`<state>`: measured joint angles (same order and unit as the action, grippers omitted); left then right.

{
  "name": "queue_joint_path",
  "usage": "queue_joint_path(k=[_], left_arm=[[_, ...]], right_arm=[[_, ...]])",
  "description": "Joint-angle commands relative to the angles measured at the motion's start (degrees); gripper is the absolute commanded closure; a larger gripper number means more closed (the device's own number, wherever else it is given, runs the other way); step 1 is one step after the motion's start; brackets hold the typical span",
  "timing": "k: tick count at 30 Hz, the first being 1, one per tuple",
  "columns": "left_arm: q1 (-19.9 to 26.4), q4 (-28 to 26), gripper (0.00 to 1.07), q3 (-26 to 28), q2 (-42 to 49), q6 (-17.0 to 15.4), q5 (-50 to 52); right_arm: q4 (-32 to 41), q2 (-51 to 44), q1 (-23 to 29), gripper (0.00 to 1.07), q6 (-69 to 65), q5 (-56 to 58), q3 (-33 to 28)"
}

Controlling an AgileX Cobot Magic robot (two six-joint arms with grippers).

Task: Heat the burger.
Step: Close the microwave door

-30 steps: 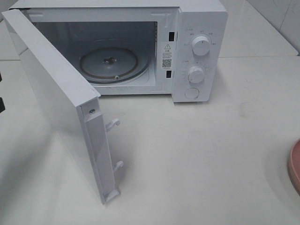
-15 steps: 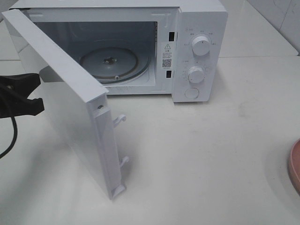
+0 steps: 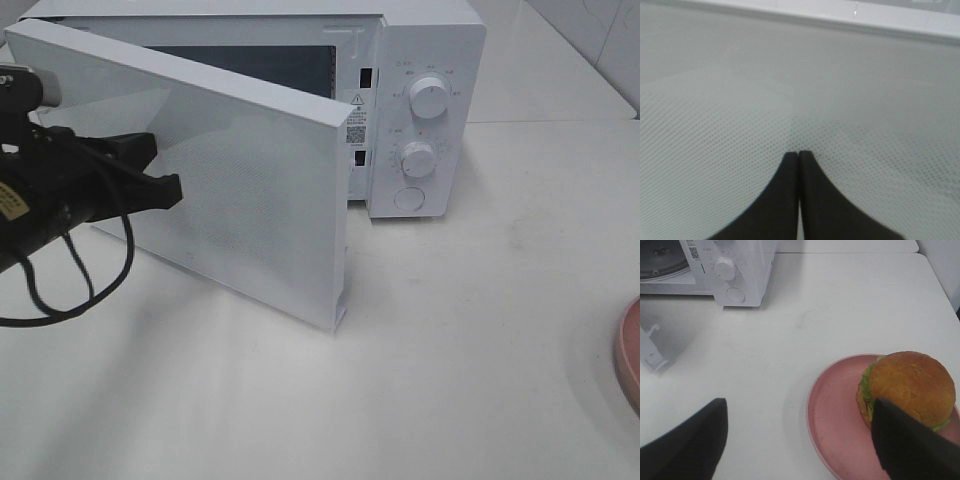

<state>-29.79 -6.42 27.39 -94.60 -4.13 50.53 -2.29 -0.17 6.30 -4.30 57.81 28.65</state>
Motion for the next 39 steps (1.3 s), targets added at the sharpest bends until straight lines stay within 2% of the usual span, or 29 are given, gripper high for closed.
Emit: queue_joint_path(k=[1, 3, 4, 6, 7, 9, 12, 14, 16, 17, 18, 19, 20, 22, 29, 34, 35, 39], left_arm=[[-2.58, -5.33, 1.07, 2.29, -0.97, 3.32, -0.29], [-6.02, -12.61, 1.07, 6.25, -3.38, 8.02, -0.34], [-6.02, -12.61, 1.07, 6.25, -3.38, 8.02, -0.34], [-8.14, -15.99, 1.07, 9.45, -5.33, 10.94, -0.74], [-8.14, -15.99, 1.07, 9.45, -5.33, 10.94, -0.74], [-9.45, -18.16, 1.07, 12.89, -7.28, 12.89, -2.35], [-9.8, -18.74, 1.07, 14.15, -7.96, 13.35, -3.21], [-11.0, -22.17, 1.07, 18.68, -10.43, 14.84, -4.93], [-11.29, -23.49, 1.07, 19.88, -11.12, 15.53, -5.04], [-11.8, -25.9, 1.07, 21.89, -12.2, 17.48, -5.16], [-11.8, -25.9, 1.07, 21.89, -12.2, 17.48, -5.16], [-12.26, -27.96, 1.07, 23.84, -13.41, 19.77, -5.61], [-12.26, -27.96, 1.07, 23.84, -13.41, 19.77, -5.61], [-12.55, -30.88, 1.07, 27.16, -15.01, 22.4, -6.7], [-12.55, -32.77, 1.07, 32.09, -17.48, 22.92, -7.39], [-12.55, -35.01, 1.07, 35.64, -19.54, 26.81, -7.68], [-12.55, -36.9, 1.07, 37.07, -20.28, 28.88, -7.79], [-12.55, -37.7, 1.07, 38.45, -20.63, 30.25, -8.65]], right_arm=[[0.17, -1.72, -0.29, 0.31, 0.74, -0.63, -0.11], [0.17, -1.72, -0.29, 0.31, 0.74, -0.63, -0.11], [0.17, -1.72, -0.29, 0.31, 0.74, -0.63, -0.11], [0.17, -1.72, -0.29, 0.31, 0.74, -0.63, -0.11], [0.17, -1.72, -0.29, 0.31, 0.74, -0.63, -0.11], [0.17, -1.72, -0.29, 0.31, 0.74, -0.63, -0.11], [0.17, -1.72, -0.29, 0.31, 0.74, -0.63, -0.11], [0.17, -1.72, -0.29, 0.31, 0.74, -0.63, -0.11], [0.17, -1.72, -0.29, 0.31, 0.74, -0.63, -0.11], [0.17, -1.72, -0.29, 0.31, 0.74, -0.63, -0.11], [0.17, -1.72, -0.29, 0.31, 0.74, -0.63, -0.11], [0.17, -1.72, -0.29, 0.31, 0.74, -0.63, -0.11], [0.17, -1.72, -0.29, 0.31, 0.74, -0.63, -0.11], [0.17, -1.72, -0.29, 0.31, 0.74, -0.63, -0.11], [0.17, -1.72, -0.29, 0.31, 0.74, -0.63, -0.11], [0.17, -1.72, -0.29, 0.31, 0.74, -0.63, -0.11], [0.17, -1.72, -0.29, 0.31, 0.74, -0.63, -0.11], [0.17, -1.72, -0.29, 0.31, 0.74, -0.63, -0.11]])
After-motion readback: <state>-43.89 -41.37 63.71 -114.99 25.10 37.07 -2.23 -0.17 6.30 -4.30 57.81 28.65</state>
